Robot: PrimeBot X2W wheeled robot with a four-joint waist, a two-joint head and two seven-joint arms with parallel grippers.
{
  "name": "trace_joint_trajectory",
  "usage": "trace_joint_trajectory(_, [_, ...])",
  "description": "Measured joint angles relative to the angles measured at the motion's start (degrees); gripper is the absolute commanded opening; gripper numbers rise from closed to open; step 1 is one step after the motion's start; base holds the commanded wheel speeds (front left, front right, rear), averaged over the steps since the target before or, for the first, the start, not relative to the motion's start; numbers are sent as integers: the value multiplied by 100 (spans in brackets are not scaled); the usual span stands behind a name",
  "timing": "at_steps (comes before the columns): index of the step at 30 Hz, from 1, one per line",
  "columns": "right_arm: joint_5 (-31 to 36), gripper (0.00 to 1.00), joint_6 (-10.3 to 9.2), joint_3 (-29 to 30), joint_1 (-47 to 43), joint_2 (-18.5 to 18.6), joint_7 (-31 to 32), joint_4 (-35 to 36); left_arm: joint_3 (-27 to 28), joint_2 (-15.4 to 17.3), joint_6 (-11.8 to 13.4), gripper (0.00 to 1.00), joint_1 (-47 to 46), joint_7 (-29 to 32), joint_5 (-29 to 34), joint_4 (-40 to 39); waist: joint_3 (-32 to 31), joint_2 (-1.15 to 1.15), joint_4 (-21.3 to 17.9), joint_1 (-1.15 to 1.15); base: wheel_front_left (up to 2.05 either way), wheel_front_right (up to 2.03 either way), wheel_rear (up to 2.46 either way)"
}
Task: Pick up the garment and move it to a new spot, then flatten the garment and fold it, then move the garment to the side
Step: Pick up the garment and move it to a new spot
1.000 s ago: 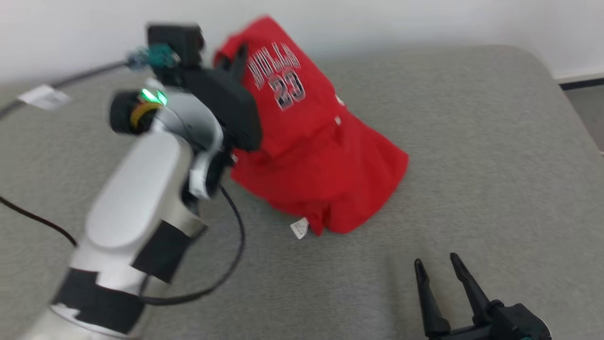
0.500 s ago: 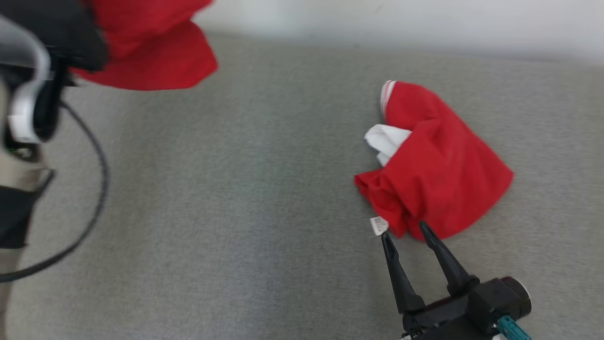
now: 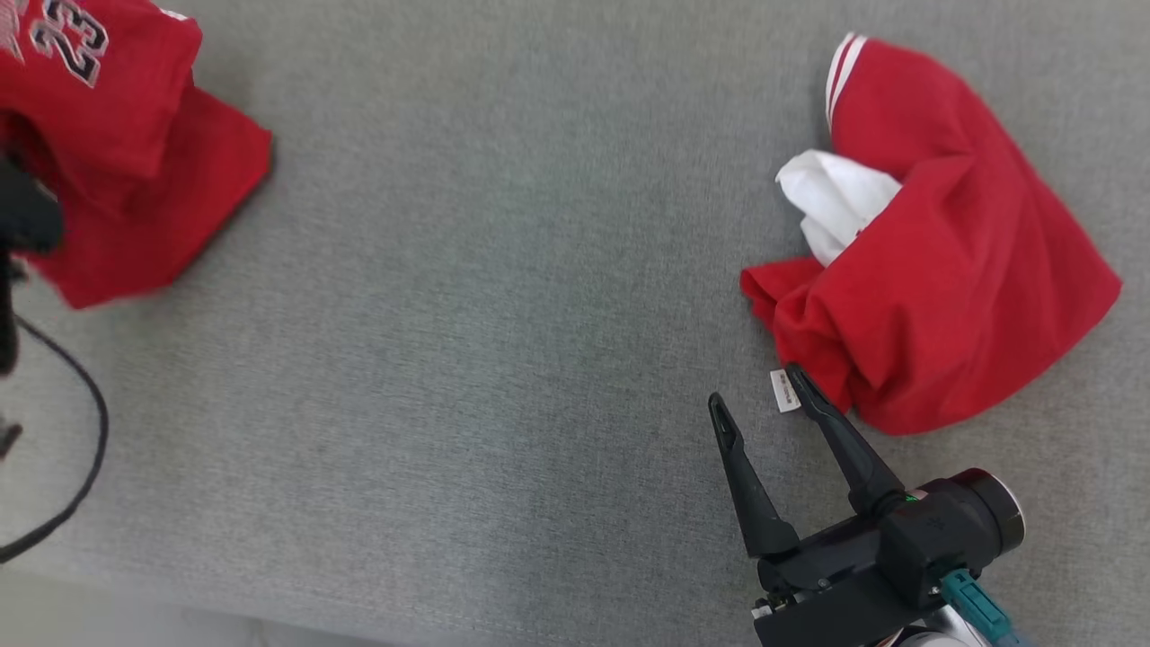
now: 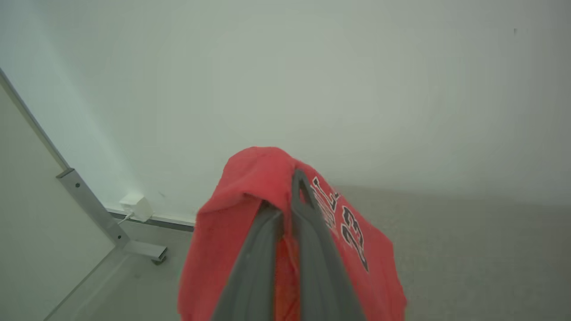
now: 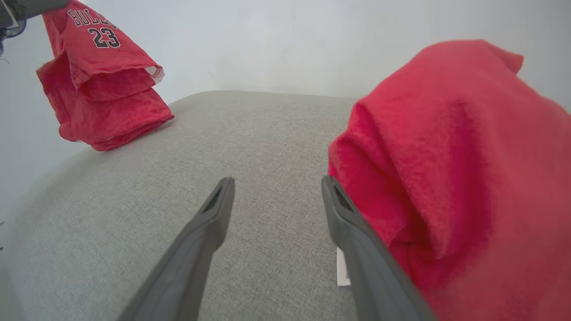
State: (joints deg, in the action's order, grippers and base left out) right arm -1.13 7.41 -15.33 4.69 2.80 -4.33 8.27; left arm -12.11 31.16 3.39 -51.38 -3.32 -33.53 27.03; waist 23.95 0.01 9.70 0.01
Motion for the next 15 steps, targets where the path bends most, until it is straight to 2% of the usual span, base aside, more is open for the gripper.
trace_joint_trajectory(3, [13,100,0,-30,3,3,21,24,51,-102,13,0,129,60,-171,559,186,0,-53,0,0,0,0])
trace_joint_trajectory(4, [11,100,0,-33,5,2,19,18,33,-134,5,30,181,166,-208,750,219,0,-89,0,0,0,0])
trace_joint_trajectory(6, [-48,100,0,-47,5,3,-27,-2,-2,-243,-47,34,322,300,-299,1062,256,0,-167,0,0,0,0])
trace_joint_trajectory(7, [-89,100,0,-53,4,4,-49,-25,15,-311,-85,42,366,352,-412,1174,258,0,-203,0,0,0,0])
trace_joint_trajectory(8, [-122,100,0,-55,3,3,-77,-57,56,-392,-120,67,403,439,-555,1277,243,0,-234,0,0,0,0])
trace_joint_trajectory(9, [-152,100,-1,-47,1,4,-100,-83,87,-461,-141,100,437,477,-636,1330,212,0,-258,0,0,0,0])
trace_joint_trajectory(15, [-341,100,0,96,-48,1,-234,-218,181,-622,-192,100,637,738,-966,1410,-78,-1,-354,-1,0,0,0])
